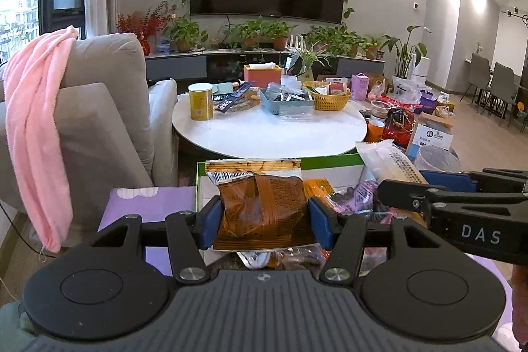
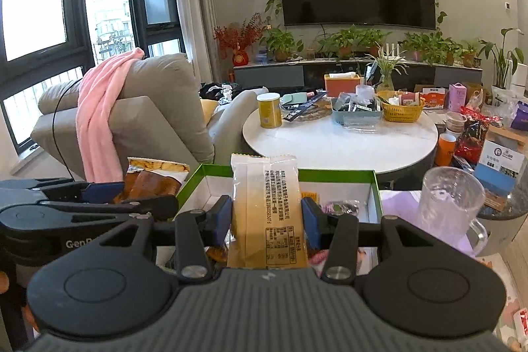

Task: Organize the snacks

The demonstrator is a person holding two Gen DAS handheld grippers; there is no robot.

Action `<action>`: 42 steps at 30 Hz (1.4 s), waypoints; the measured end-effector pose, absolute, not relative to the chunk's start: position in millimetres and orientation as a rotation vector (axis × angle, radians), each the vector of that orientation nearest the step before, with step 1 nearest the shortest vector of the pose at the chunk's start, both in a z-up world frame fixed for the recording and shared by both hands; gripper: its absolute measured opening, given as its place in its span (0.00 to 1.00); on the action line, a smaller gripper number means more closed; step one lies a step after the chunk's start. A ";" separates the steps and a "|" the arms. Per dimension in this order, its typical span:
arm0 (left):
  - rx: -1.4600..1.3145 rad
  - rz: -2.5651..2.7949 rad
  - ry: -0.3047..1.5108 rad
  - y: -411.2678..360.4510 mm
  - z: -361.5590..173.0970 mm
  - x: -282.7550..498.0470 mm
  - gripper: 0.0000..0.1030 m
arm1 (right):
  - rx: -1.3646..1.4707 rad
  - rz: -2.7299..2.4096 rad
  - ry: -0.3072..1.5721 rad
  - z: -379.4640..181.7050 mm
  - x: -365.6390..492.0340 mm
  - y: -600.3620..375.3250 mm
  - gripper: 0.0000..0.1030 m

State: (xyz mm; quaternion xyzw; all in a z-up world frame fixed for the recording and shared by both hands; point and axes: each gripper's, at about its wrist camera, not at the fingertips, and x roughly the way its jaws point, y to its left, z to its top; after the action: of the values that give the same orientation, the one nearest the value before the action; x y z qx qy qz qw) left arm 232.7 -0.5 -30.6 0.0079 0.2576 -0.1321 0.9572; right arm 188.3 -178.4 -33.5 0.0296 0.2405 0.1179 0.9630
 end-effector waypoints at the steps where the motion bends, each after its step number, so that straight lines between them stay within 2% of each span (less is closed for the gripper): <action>1: 0.016 -0.268 0.523 -0.7 -31.7 237.0 0.51 | 0.061 0.240 0.489 -34.2 191.0 -177.6 0.44; 25: -0.026 -0.243 0.609 0.0 -73.0 284.7 0.53 | 0.111 0.184 0.538 -59.4 233.1 -173.7 0.46; 27: -0.021 -0.250 0.593 1.3 -72.2 282.1 0.58 | 0.119 0.165 0.512 -57.6 230.3 -175.5 0.47; 42: 0.000 -0.259 0.570 -2.9 -57.5 258.7 0.58 | 0.135 0.156 0.512 -44.0 210.1 -182.3 0.47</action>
State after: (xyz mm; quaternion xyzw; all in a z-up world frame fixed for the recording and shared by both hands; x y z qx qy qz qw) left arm 258.7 -2.9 -57.5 -0.0002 0.2803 -0.1276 0.9514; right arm 210.1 -182.3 -44.0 0.0668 0.2527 0.0772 0.9622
